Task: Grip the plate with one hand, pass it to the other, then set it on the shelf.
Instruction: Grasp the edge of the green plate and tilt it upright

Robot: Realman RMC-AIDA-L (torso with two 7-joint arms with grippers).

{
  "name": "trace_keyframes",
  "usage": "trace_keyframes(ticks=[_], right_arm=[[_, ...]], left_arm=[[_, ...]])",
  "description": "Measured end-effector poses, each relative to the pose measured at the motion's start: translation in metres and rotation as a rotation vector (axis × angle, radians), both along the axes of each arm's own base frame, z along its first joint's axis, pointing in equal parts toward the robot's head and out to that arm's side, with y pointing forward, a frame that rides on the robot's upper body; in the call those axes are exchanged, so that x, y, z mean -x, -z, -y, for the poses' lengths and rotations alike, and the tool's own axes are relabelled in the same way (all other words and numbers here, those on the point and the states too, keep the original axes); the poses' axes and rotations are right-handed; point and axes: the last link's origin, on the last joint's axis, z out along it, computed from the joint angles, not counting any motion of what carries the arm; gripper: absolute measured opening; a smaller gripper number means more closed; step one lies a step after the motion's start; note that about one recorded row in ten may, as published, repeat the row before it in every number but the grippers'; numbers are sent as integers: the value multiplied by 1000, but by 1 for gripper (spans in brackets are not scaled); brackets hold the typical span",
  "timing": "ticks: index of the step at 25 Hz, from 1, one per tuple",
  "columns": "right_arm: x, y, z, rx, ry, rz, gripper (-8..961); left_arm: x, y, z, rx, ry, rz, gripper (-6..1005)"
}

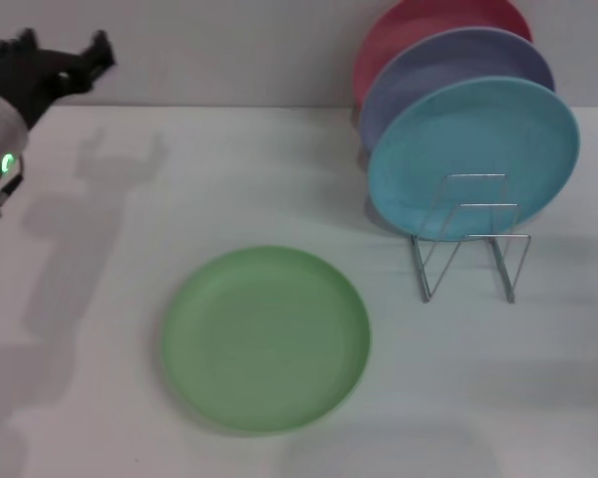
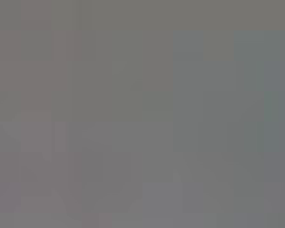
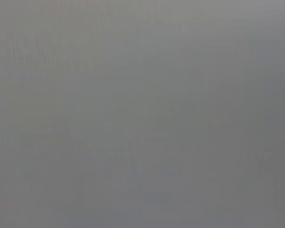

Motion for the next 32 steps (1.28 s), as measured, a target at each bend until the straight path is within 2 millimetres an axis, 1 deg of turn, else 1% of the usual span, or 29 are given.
trace_keyframes(ticks=[1,3,4,5,8,9,10,13,14,15,18,19,20,23,28,32], right_arm=[[0,0,0,0,0,0,681],[0,0,0,0,0,0,681],[1,0,-1,0,-3,-1,681],[1,0,-1,0,-3,-1,681],[3,0,-3,-1,-11,-5,681],[4,0,-4,-2,-16,-4,681],[4,0,-4,-2,-16,-4,681],[7,-2,-5,-11,-31,0,681],[9,-3,-5,-21,-47,5,681],[9,-3,-5,-21,-47,5,681],[12,-5,-7,-27,-60,9,682],[13,-6,-9,-28,-64,13,682],[13,-6,-9,-28,-64,13,682],[14,-7,-11,-30,-69,16,682],[16,-11,-15,-31,-77,25,682],[16,-12,-16,-32,-79,27,682]], left_arm=[[-6,0,0,57,-13,12,858],[-12,2,2,157,-44,23,858],[-20,0,6,249,-69,33,858],[-20,0,6,249,-69,33,857],[-26,-5,11,353,-97,63,857],[-28,-12,16,437,-119,101,857],[-28,-12,16,437,-119,101,857],[-31,-18,25,570,-121,153,856],[-32,-23,32,653,-123,185,856],[-32,-23,32,653,-123,185,856],[-29,-25,42,755,-152,194,855],[-27,-24,49,822,-188,184,855],[-27,-24,49,822,-188,184,855],[-22,-17,56,917,-265,145,854],[-12,-6,59,996,-381,107,854],[-9,1,59,1022,-411,114,853]])
